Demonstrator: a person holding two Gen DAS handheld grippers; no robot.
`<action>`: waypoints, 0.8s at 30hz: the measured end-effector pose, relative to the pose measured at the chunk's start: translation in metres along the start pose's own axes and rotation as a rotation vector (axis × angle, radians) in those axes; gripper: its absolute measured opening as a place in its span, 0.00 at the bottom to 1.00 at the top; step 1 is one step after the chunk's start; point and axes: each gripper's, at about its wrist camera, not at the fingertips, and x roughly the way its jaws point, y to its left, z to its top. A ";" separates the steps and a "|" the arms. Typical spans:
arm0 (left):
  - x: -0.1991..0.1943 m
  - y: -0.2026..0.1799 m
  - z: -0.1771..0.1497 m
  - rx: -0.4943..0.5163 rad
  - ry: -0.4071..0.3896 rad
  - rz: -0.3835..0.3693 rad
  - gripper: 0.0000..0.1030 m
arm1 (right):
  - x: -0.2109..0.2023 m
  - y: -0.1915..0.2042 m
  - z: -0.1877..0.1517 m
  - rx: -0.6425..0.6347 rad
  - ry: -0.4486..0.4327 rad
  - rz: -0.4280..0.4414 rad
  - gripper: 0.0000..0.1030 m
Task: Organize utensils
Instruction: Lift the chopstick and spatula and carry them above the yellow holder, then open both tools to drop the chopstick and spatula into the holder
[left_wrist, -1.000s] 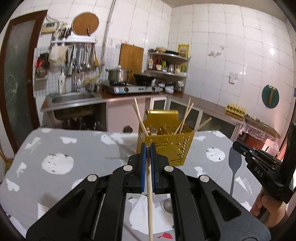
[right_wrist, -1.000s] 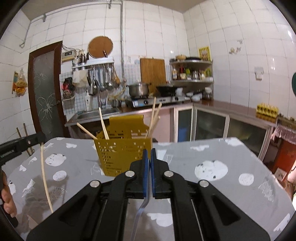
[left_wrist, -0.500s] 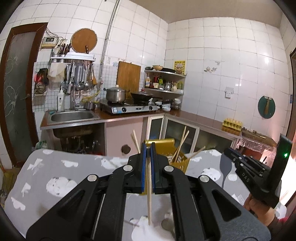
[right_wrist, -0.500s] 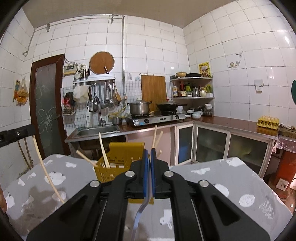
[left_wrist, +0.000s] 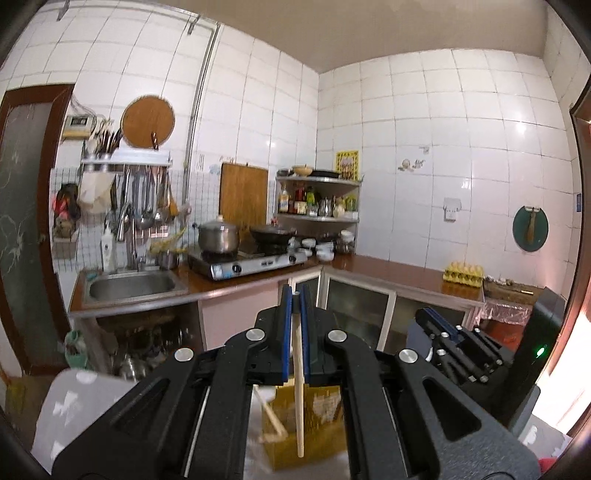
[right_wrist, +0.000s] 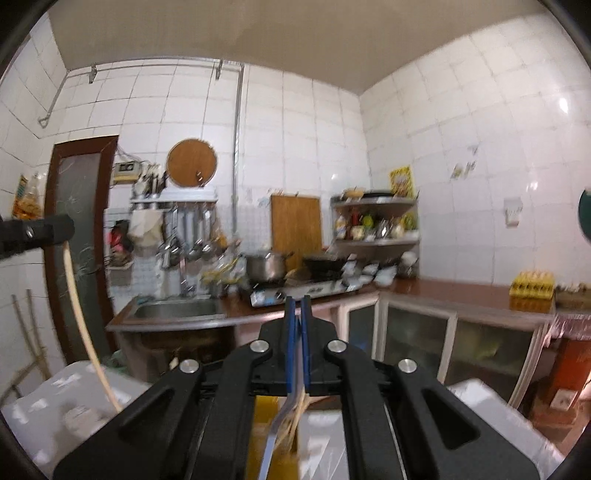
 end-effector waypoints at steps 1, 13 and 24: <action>0.006 -0.002 0.003 0.009 -0.010 0.003 0.03 | 0.009 0.002 0.003 -0.004 -0.020 -0.019 0.03; 0.093 0.009 -0.041 0.015 0.062 0.021 0.03 | 0.079 0.017 -0.033 -0.030 -0.038 -0.097 0.03; 0.102 0.032 -0.074 -0.034 0.192 0.059 0.47 | 0.092 0.003 -0.062 -0.037 0.197 -0.073 0.05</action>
